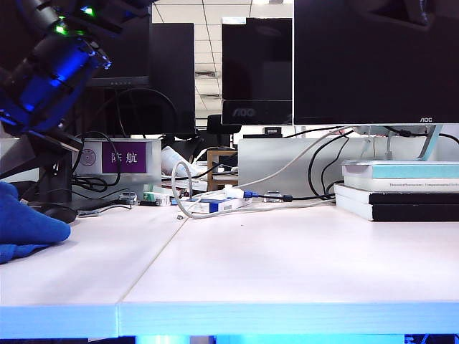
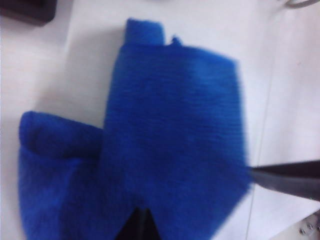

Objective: Wipe the table from right to left using the rag.

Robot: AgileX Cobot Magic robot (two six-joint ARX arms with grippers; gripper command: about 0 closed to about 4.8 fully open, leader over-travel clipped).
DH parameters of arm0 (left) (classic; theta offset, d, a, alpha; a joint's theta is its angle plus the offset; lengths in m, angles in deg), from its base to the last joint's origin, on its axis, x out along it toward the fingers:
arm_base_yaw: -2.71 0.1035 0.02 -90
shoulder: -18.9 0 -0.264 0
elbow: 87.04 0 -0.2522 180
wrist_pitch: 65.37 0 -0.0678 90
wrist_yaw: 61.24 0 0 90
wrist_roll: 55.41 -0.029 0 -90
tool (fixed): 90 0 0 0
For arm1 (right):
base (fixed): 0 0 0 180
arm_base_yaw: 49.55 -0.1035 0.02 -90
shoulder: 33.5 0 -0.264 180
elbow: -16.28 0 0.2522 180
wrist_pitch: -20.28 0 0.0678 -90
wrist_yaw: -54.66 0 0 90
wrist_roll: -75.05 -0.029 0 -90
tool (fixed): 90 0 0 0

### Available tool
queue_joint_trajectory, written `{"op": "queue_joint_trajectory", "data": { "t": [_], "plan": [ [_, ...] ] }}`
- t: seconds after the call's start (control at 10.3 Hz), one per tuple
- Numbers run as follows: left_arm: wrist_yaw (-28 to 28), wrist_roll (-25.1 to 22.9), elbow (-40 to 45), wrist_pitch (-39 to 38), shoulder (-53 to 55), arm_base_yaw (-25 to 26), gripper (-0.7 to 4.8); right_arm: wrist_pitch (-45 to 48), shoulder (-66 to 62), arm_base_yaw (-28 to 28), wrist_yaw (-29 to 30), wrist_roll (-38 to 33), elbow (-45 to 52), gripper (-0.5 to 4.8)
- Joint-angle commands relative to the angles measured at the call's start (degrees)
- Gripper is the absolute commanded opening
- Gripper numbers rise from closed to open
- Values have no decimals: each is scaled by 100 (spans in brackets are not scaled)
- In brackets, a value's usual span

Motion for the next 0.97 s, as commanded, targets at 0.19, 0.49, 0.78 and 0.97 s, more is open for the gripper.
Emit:
{"op": "queue_joint_trajectory", "data": {
  "t": [0.19, 0.49, 0.78, 0.97],
  "plan": [
    [-343, -295, 4, 109, 295, -22, -6, -31, 28, 33, 511, 157, -42, 260],
    [-332, -293, 4, 304, 343, -63, -6, -35, 28, 35, 691, 278, -42, 260],
    [-289, -295, 4, 442, 348, -70, -6, -57, 28, 35, 844, 278, -42, 260],
    [-205, -295, 4, 485, 348, -105, -6, -61, 28, 35, 1073, 278, -42, 260]
  ]
}}
